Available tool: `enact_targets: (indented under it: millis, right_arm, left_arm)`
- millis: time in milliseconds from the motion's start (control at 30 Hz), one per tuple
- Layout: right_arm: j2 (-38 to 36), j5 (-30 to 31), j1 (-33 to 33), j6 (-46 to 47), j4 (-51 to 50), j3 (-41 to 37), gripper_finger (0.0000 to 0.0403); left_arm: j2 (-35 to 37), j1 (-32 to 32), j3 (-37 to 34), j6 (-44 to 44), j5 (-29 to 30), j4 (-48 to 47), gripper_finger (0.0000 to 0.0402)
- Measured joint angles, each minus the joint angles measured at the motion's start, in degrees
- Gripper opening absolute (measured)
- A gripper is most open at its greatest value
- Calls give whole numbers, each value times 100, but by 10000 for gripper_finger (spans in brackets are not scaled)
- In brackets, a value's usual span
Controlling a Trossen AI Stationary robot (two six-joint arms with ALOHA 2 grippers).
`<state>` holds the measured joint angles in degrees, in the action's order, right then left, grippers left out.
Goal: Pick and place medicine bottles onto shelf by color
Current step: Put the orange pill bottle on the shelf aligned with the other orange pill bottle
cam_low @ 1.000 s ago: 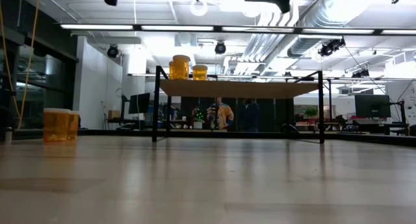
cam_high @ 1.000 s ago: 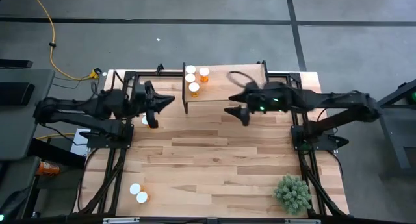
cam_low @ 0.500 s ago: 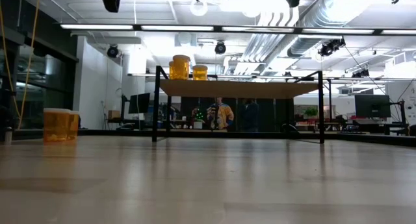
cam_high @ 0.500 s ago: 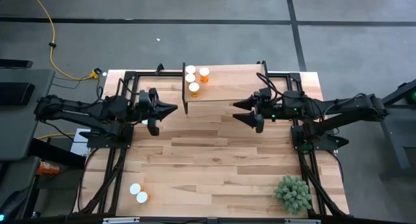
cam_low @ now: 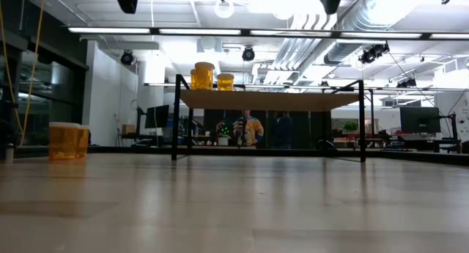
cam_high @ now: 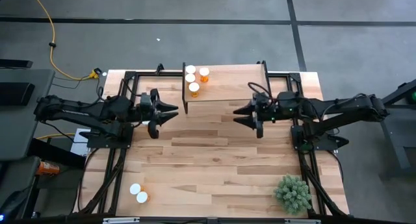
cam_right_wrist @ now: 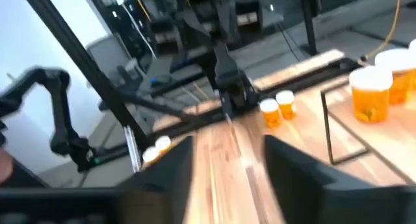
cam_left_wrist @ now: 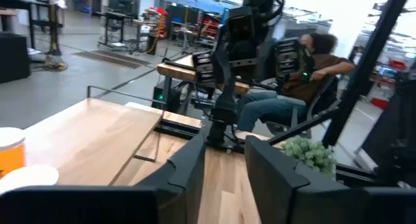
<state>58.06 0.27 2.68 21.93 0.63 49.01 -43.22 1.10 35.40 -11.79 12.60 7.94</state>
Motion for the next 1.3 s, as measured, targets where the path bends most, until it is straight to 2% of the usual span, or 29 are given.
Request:
enact_targets:
  millis: [100,167,300,433,500,633,733,900,1033,1133,1300]
  right_arm:
    - [0,-92,0,-39,-172,-2,52]
    - [0,-154,0,-55,-182,-2,15]
    - [0,-164,0,5,-174,-2,24]
    - [0,-164,0,5,-174,-2,4]
    - [0,-166,0,6,-174,-2,6]
    - [0,-166,0,9,-174,-2,4]
    - [0,-164,0,83,-180,-2,2]
    - [0,-164,0,114,-222,-2,1]
    - [0,-46,-2,112,-256,-2,0]
    - [2,22,-4,103,-361,-2,0]
    - [2,33,-4,114,-567,-2,0]
  left_arm:
    - [0,0,0,-113,-227,-30,133]
    - [0,0,0,-417,-381,-48,158]
    - [-2,0,260,-838,-918,-506,218]
    - [-225,-4,1039,-827,-1381,-1831,274]
    - [-404,-32,1426,-645,-1552,-2393,296]
    - [-752,-235,2115,-166,-2067,-3082,323]
    - [-1068,-521,2685,132,-2384,-4015,330]
    - [-1667,-1474,3459,433,-2227,-6169,329]
    - [-2009,-2601,3400,63,-2046,-7416,329]
    - [-2220,-3555,3050,-334,-2048,-7620,329]
    - [-2577,-4924,2284,-867,-1698,-6887,328]
